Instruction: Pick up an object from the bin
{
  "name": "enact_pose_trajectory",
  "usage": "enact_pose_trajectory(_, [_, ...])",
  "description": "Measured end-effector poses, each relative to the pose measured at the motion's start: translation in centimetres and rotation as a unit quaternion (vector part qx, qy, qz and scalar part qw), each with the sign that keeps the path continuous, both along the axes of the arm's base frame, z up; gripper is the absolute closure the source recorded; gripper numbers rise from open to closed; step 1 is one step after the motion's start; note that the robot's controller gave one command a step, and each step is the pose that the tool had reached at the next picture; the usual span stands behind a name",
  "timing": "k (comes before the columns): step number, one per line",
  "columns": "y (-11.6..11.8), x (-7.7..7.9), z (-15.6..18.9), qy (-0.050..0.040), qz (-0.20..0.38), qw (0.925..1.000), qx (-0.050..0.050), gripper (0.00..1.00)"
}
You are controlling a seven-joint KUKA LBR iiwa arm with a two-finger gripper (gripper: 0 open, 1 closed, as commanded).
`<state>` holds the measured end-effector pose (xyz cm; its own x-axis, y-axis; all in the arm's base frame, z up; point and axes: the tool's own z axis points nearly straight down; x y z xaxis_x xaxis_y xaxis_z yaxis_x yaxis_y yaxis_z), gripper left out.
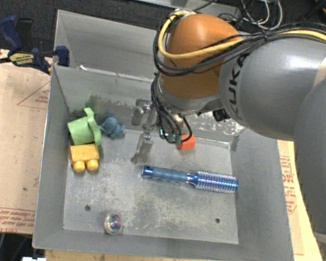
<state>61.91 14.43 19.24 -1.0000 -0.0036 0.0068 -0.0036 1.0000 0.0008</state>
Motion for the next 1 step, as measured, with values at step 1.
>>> enact_pose_trajectory(1, [10.68, 0.02, -3.81, -0.0032, -0.101, 0.9949, 0.001, 0.0])
